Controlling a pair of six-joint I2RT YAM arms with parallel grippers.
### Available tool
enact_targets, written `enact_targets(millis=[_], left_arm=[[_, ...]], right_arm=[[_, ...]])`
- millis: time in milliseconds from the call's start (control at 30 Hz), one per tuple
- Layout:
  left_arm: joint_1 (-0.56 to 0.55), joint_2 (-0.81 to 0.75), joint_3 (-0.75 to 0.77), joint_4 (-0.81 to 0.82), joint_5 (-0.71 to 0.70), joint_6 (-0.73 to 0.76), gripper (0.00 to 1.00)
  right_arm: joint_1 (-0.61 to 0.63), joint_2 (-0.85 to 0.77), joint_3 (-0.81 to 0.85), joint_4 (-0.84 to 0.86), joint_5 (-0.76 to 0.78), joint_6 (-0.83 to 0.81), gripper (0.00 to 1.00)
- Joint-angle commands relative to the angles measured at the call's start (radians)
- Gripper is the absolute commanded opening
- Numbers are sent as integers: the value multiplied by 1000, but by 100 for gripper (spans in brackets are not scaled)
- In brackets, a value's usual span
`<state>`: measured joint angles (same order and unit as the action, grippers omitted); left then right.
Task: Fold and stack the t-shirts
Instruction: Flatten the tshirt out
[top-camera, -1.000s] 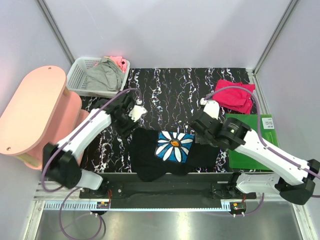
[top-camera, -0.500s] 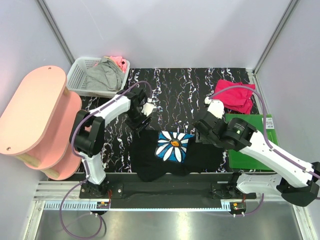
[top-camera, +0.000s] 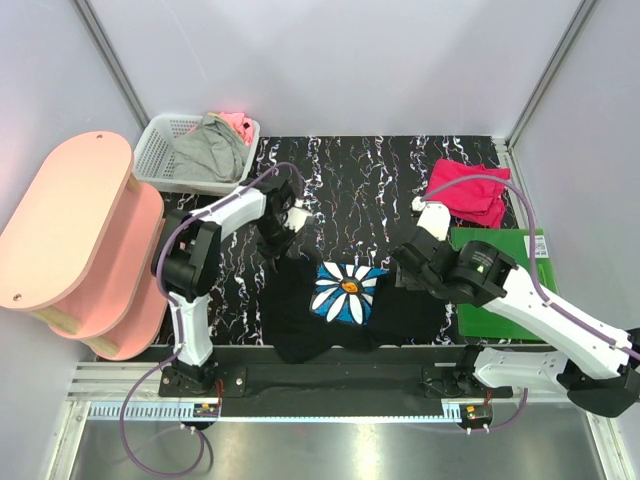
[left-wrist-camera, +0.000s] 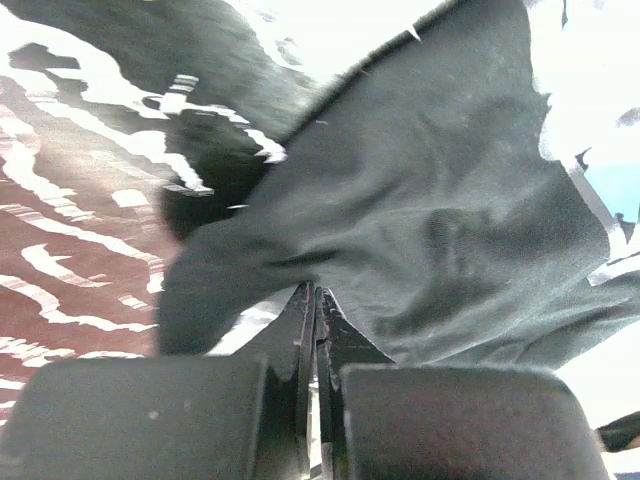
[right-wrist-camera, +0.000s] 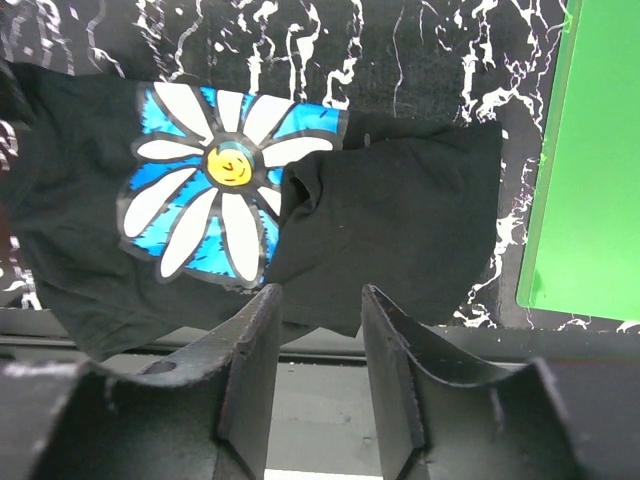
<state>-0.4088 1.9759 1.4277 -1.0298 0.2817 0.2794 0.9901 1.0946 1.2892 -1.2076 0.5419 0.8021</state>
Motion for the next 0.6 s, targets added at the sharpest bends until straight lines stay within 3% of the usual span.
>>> enact_targets(millis=[0, 167, 267, 333, 367, 500, 567], left_arm=[[59, -115, 163, -33, -25, -6, 0], [61, -264, 419, -133, -52, 9, 0], [59, -324, 421, -167, -38, -16, 0], [51, -338, 334, -165, -18, -28, 28], [45, -333, 222, -156, -25, -34, 35], [28, -231, 42, -92, -33, -75, 39], [28, -209, 24, -47, -42, -101, 55]], right_arm=[[-4, 11, -63, 68, 47, -15, 43], [-4, 37, -111, 170, 40, -64, 42], [-4, 76, -122, 215, 35, -87, 41], [-4, 114, -119, 223, 33, -89, 41], [-4, 123, -117, 223, 20, -86, 42], [-4, 126, -111, 223, -8, -78, 45], [-4, 110, -117, 224, -19, -70, 46]])
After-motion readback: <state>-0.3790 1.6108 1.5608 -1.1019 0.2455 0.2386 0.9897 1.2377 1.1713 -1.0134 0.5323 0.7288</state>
